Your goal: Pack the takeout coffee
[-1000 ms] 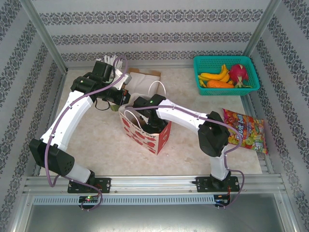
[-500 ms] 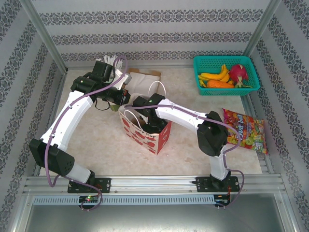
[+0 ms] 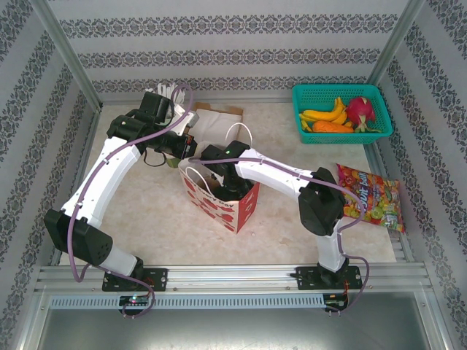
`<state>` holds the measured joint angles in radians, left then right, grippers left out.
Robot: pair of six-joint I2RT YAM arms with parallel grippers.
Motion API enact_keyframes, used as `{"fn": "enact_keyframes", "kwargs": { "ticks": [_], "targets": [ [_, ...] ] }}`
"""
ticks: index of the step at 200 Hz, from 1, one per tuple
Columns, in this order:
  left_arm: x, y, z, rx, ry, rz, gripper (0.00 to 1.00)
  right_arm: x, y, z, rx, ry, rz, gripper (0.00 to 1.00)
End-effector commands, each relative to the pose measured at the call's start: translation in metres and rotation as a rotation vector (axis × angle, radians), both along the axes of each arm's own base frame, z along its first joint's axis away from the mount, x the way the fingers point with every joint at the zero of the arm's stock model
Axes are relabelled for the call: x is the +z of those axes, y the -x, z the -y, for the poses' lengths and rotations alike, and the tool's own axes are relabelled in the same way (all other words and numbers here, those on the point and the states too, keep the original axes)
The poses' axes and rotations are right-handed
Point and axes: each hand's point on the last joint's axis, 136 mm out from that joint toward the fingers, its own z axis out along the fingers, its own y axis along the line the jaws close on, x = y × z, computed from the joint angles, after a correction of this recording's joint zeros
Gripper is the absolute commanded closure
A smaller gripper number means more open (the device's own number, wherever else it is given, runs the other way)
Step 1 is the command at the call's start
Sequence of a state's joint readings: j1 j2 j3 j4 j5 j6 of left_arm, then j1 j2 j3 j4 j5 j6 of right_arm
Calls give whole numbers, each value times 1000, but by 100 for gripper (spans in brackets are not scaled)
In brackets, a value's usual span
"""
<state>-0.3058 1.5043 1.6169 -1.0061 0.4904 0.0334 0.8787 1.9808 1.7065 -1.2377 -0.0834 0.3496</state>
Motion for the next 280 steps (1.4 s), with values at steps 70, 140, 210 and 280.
{"fn": "enact_keyframes", "kwargs": {
  "ticks": [70, 140, 210, 280],
  "targets": [
    [7, 0, 0, -4, 13, 27, 100, 39, -8, 8, -32, -16, 82, 2],
    [8, 3, 3, -22, 27, 21, 100, 59, -10, 6, -57, -29, 103, 2],
    [9, 5, 3, -30, 29, 27, 100, 86, -10, 2, -74, -77, 127, 2],
    [8, 3, 3, -27, 26, 27, 100, 133, -13, -5, -64, -202, 219, 2]
  ]
}}
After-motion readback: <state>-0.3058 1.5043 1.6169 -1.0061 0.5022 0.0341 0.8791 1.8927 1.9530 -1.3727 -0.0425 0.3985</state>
